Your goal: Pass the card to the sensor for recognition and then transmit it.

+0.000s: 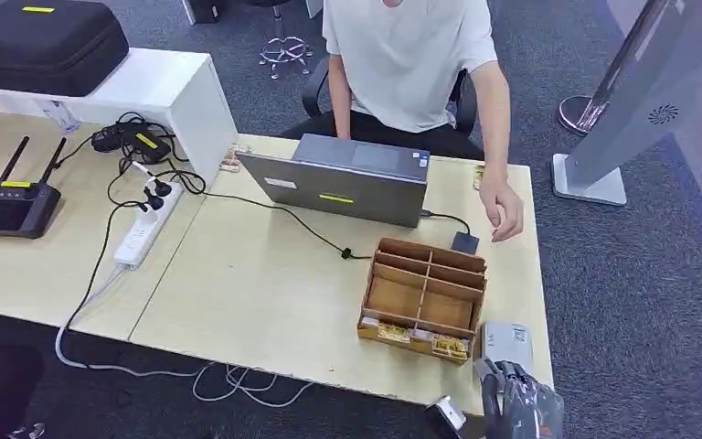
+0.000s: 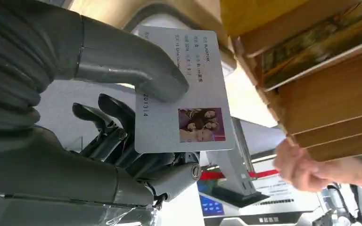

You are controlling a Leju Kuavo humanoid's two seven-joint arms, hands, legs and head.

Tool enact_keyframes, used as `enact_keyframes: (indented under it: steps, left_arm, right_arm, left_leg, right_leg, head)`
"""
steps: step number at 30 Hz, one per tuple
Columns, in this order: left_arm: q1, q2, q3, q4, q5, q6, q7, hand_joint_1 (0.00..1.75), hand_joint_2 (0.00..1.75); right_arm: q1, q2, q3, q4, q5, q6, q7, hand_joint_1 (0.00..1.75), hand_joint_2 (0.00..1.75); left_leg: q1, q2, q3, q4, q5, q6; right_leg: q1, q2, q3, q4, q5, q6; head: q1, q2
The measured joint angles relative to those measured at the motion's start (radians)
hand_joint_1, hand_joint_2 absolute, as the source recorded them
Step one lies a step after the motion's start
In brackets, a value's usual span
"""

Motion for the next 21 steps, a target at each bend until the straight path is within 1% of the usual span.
enact_keyframes:
  steps: [7, 11, 16, 21]
  left_arm:
    - [0.0, 0.0, 0.0, 0.0, 0.0, 0.0, 0.0, 0.0, 1.75]
    - [0.0, 0.0, 0.0, 0.0, 0.0, 0.0, 0.0, 0.0, 1.75]
    - [0.0, 0.0, 0.0, 0.0, 0.0, 0.0, 0.0, 0.0, 1.75]
    - [0.0, 0.0, 0.0, 0.0, 0.0, -0.001, 0.0, 0.0, 1.75]
  right_arm:
    - [-0.002, 0.0, 0.026, 0.028, -0.004, -0.003, 0.003, 1.75, 1.75]
    - [-0.015, -0.001, 0.036, 0.049, -0.016, -0.012, 0.019, 1.75, 1.75]
    - [-0.039, -0.009, 0.037, 0.07, -0.016, -0.039, 0.035, 1.75, 1.75]
    - [-0.059, -0.014, 0.032, 0.079, -0.016, -0.044, 0.039, 1.75, 1.75]
  left_leg:
    - [0.0, 0.0, 0.0, 0.0, 0.0, 0.0]
    - [0.0, 0.0, 0.0, 0.0, 0.0, 0.0]
    - [0.0, 0.0, 0.0, 0.0, 0.0, 0.0]
    - [0.0, 0.0, 0.0, 0.0, 0.0, 0.0]
  right_leg:
    - [0.0, 0.0, 0.0, 0.0, 0.0, 0.0]
    - [0.0, 0.0, 0.0, 0.0, 0.0, 0.0]
    - [0.0, 0.0, 0.0, 0.0, 0.0, 0.0]
    - [0.0, 0.0, 0.0, 0.0, 0.0, 0.0]
  head:
    - [0.0, 0.0]
    - [0.0, 0.0]
    - [0.0, 0.0]
    - [0.0, 0.0]
